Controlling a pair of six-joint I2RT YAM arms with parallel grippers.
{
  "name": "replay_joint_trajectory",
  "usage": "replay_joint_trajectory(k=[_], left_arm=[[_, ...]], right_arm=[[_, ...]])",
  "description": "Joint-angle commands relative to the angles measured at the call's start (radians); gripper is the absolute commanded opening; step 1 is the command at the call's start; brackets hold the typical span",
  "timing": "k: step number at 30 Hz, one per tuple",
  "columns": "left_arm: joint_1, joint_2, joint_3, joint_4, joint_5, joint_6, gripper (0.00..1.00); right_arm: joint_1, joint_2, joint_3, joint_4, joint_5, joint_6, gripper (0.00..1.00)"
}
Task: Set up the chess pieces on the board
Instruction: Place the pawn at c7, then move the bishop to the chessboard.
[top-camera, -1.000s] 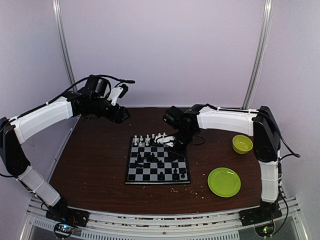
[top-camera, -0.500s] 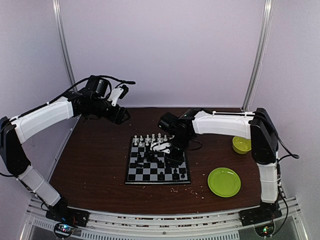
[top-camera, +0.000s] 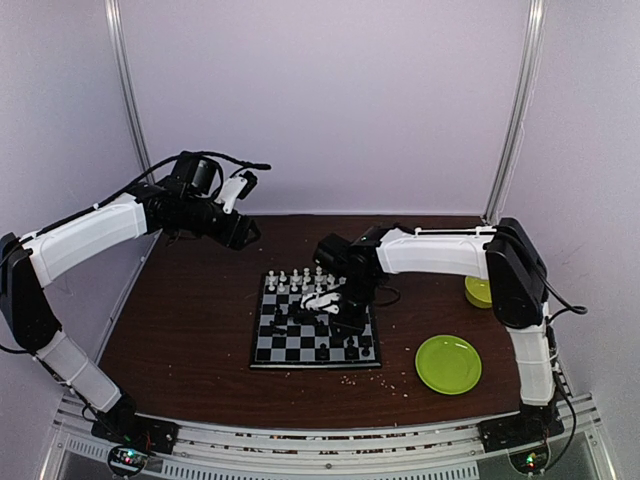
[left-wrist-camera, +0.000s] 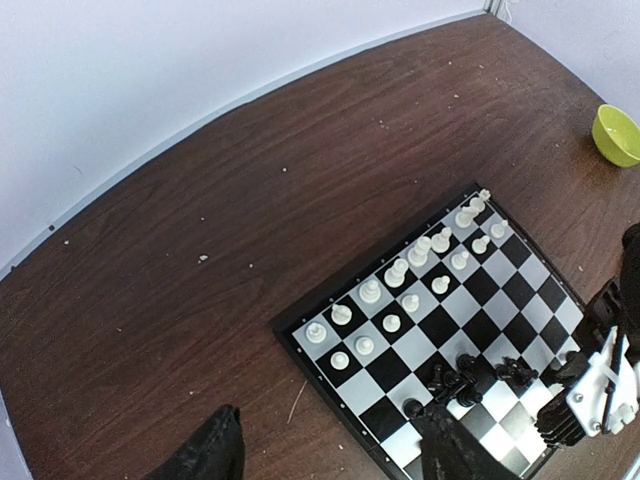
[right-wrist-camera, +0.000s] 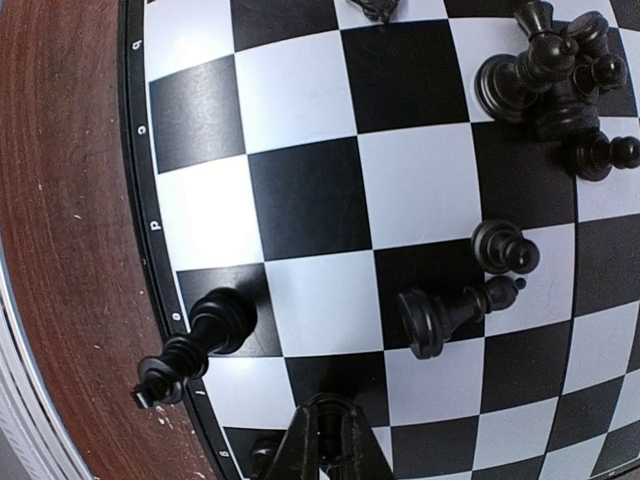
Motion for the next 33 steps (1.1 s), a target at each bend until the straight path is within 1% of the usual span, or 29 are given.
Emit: replay_joint_trajectory(k=[1, 4, 10, 12, 13, 15, 20, 27, 33], left_arm=[[0.005, 0.009, 0.034, 0.024, 0.018, -0.008, 0.62], [0.005, 0.008, 0.034, 0.024, 0.018, -0.007, 0.62], [0.005, 0.010, 0.036, 0.023, 0.020, -0.008, 0.62], [0.004, 0.009, 0.036, 0.023, 0.020, -0.007, 0.62], [0.004, 0.009, 0.036, 0.023, 0.020, -0.008, 0.62], [0.004, 0.010, 0.036, 0.023, 0.020, -0.008, 0.62], [0.005, 0.009, 0.037, 0.022, 0.024, -0.008, 0.62], [0.004, 0.011, 0.036, 0.023, 0.019, -0.009, 0.62], [0.005, 0.010, 0.035, 0.023, 0.010, -0.008, 0.62]], right_arm=[[0.006, 0.023, 0.030, -0.005, 0.024, 0.013, 0.06], [0.007, 0.028, 0.031, -0.004, 0.029, 0.013, 0.08], [0.006, 0.028, 0.036, -0.012, 0.026, 0.014, 0.16], [0.006, 0.018, 0.047, -0.028, 0.025, 0.014, 0.21], [0.005, 0.012, 0.057, -0.037, 0.024, 0.013, 0.25], [0.005, -0.012, 0.069, -0.039, 0.020, 0.018, 0.29], [0.005, -0.022, 0.103, -0.032, 0.011, 0.061, 0.32], [0.004, 0.061, 0.174, -0.023, 0.087, 0.138, 0.35], [0.003, 0.102, 0.221, -0.019, 0.099, 0.164, 0.42]])
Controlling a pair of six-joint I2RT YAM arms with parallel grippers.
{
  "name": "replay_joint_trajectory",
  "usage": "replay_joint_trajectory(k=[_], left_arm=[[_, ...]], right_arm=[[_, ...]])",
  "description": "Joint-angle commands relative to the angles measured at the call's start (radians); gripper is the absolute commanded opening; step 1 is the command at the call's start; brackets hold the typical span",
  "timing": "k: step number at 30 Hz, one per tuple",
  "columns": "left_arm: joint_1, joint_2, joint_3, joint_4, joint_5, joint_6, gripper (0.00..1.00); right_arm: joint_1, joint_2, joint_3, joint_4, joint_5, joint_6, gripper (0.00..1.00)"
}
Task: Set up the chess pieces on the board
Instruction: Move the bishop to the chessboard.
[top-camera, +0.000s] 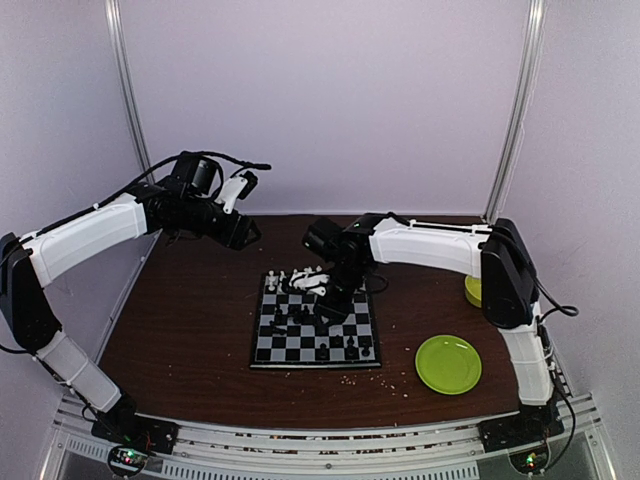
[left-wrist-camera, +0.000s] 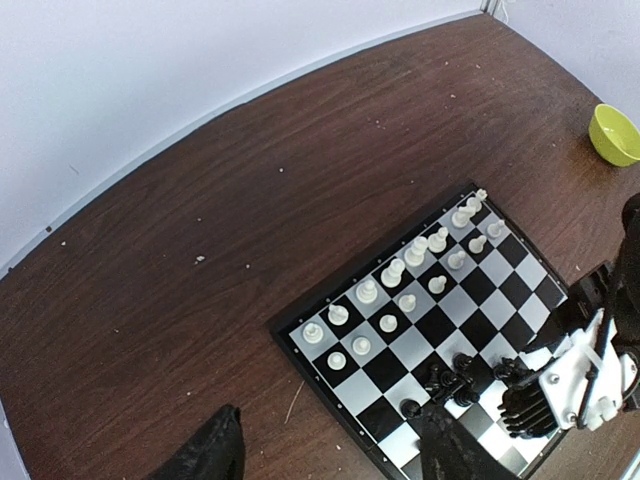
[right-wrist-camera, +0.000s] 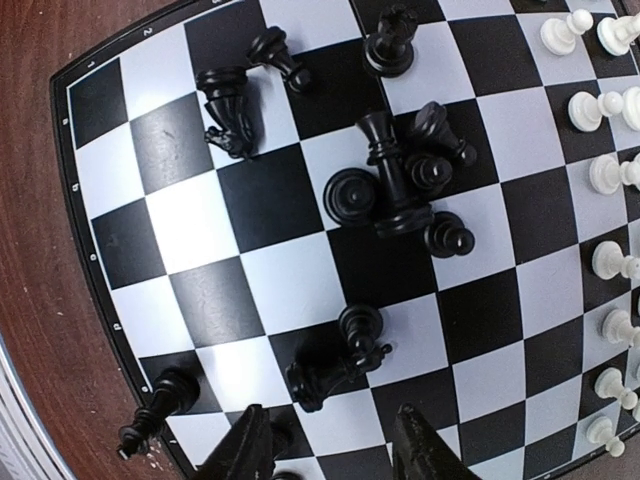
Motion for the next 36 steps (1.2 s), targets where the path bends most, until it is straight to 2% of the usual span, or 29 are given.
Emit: replay_joint_trajectory(k=[1, 6, 14, 36], left_arm=[[0.005, 0.010, 0.034, 0.023, 0.002, -0.007, 0.62], [0.005, 0.008, 0.036, 0.023, 0.005, -0.007, 0.62], [0.004, 0.011, 0.035, 0.021, 0.005, -0.007, 0.62], [0.005, 0.021, 0.037, 0.018, 0.013, -0.008, 0.62]], right_arm=[[0.004, 0.042, 0.045, -0.006, 0.028, 0.042, 0.43], [0.003, 0.066, 0.058, -0.003, 0.045, 0.064, 0.50], [0.003, 0.091, 0.065, 0.010, 0.077, 0.088, 0.52], [-0.033, 0.075, 0.000, 0.017, 0.095, 0.112, 0.48]])
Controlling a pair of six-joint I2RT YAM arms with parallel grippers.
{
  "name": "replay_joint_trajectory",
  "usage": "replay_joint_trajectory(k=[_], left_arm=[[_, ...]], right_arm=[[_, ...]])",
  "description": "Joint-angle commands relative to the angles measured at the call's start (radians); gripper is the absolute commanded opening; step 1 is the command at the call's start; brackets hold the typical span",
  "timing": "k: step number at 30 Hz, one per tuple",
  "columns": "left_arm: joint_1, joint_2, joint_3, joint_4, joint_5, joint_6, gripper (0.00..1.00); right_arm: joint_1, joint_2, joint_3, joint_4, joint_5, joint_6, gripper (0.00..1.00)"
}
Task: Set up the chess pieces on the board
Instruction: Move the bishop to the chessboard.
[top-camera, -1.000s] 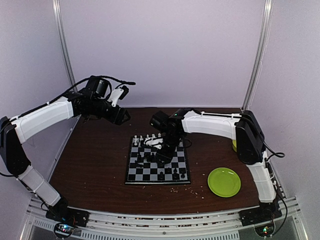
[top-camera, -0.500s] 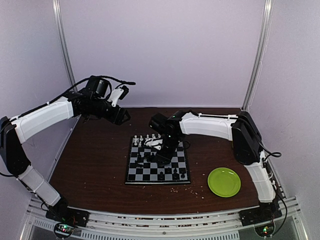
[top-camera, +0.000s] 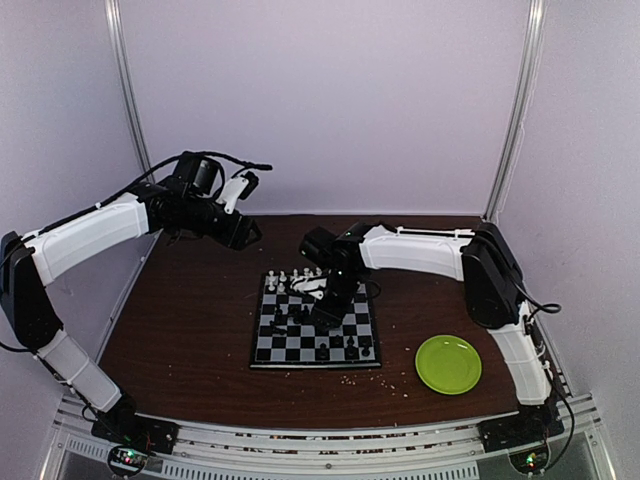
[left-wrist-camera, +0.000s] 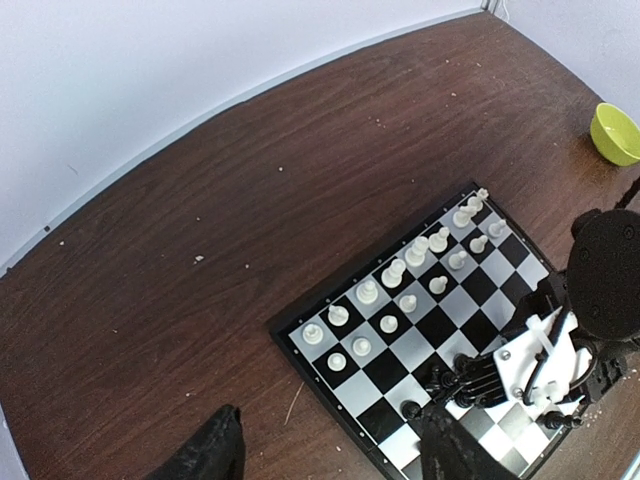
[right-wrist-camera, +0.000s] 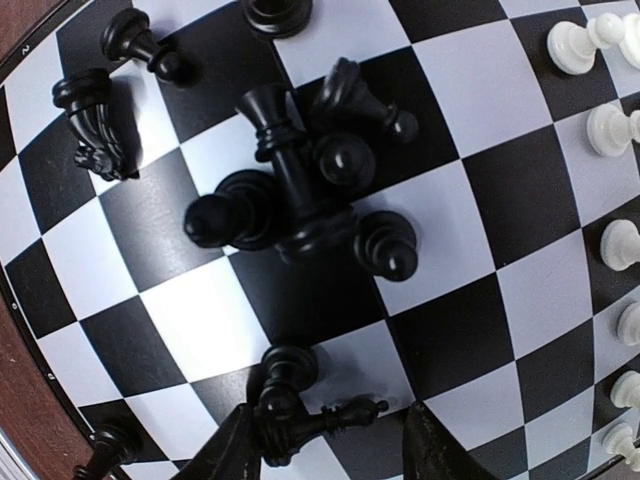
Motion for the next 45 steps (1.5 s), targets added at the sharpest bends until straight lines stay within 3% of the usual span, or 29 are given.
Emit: replay_joint_trajectory(k=[1, 17, 26, 45], left_arm=[[0.004, 0.010, 0.032, 0.019, 0.015, -0.008, 0.62], [0.004, 0.016, 0.035, 0.016, 0.023, -0.009, 0.62], [0.005, 0.021, 0.037, 0.017, 0.031, -0.012, 0.62], [0.004, 0.036, 0.040, 0.012, 0.031, -0.012, 0.62]], right_arm=[[-0.019, -0.022, -0.049, 0.008, 0.029, 0.006, 0.48], [-0.061, -0.091, -0.123, 0.024, 0.050, -0.006, 0.49], [-0.067, -0.097, -0.135, 0.011, -0.115, -0.020, 0.50], [-0.080, -0.019, -0.081, 0.021, 0.036, 0.051, 0.40]])
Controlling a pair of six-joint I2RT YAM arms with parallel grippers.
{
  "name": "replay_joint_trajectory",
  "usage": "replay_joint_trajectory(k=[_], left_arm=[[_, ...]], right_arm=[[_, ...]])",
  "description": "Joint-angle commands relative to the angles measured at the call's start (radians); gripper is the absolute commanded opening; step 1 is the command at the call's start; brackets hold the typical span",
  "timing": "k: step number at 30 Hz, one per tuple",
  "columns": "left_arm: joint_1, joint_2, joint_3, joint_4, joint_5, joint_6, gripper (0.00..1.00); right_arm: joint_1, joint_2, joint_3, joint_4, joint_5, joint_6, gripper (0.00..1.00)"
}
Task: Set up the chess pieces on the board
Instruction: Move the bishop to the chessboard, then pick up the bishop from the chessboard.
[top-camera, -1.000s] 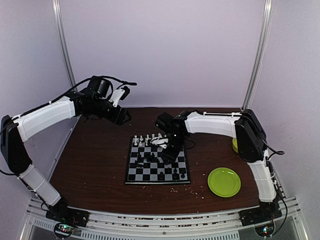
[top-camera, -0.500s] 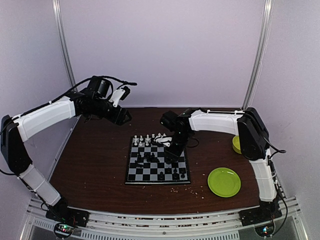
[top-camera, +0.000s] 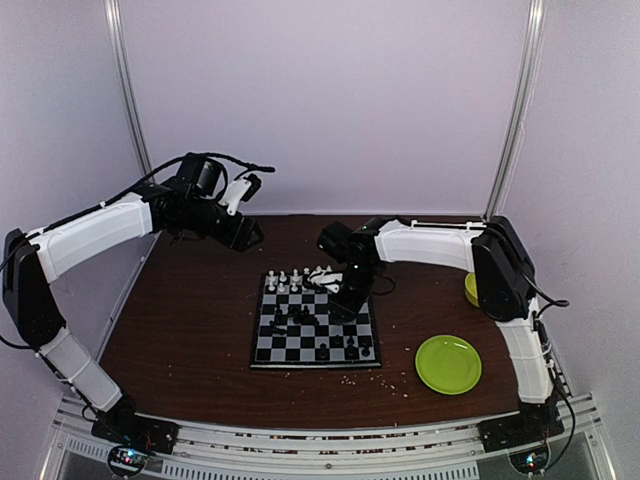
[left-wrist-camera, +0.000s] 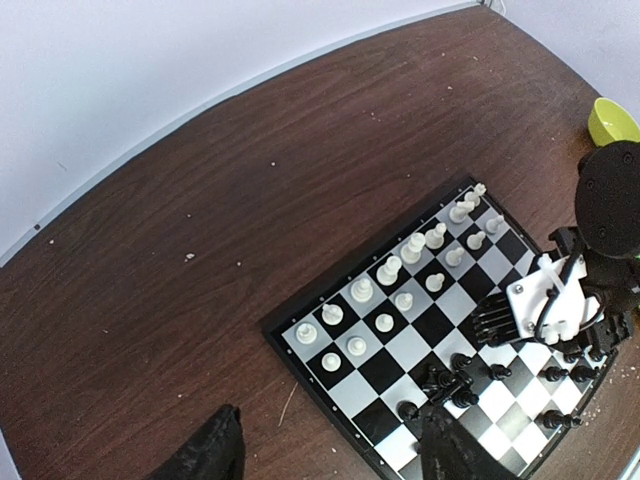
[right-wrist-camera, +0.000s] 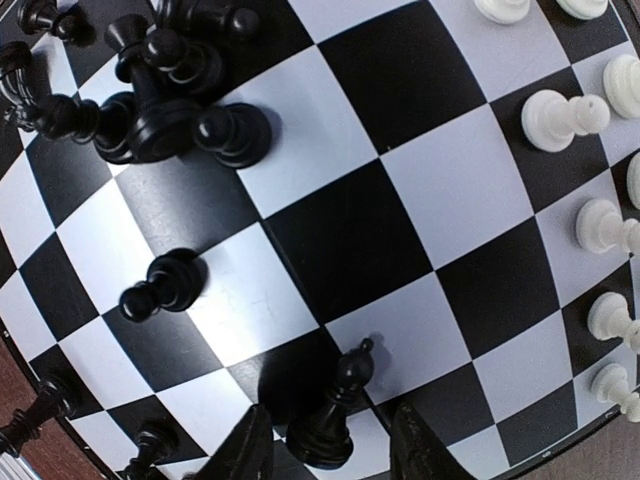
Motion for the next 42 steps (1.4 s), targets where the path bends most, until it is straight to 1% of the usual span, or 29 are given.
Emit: replay_joint_trajectory(k=[1, 9, 17, 27, 32, 36, 42], left_arm=[[0.004, 0.015, 0.032, 0.012, 0.015, -0.012, 0.62], [0.005, 0.018, 0.034, 0.009, 0.015, -0.009, 0.62], [0.005, 0.015, 0.036, 0.005, 0.016, -0.008, 0.62], [0.005, 0.018, 0.037, 0.004, 0.017, -0.008, 0.62], [0.005, 0.020, 0.036, 0.004, 0.018, -0.008, 0.62], [0.005, 0.022, 0.038, 0.003, 0.023, -0.009, 0.62], [0.004, 0.024, 0.038, 0.003, 0.023, -0.009, 0.62]], right_arm=[[-0.012, 0.046, 0.022, 0.002, 0.033, 0.029, 0.39], [-0.013, 0.072, 0.041, -0.009, 0.023, 0.043, 0.33], [-0.020, 0.014, -0.033, 0.012, 0.052, 0.041, 0.36], [-0.023, 0.005, -0.043, 0.011, 0.063, 0.044, 0.36], [-0.024, -0.008, -0.059, 0.015, 0.069, 0.041, 0.33], [-0.024, -0.016, -0.065, 0.015, 0.061, 0.039, 0.29], [-0.025, -0.014, -0.066, 0.017, 0.054, 0.034, 0.20]])
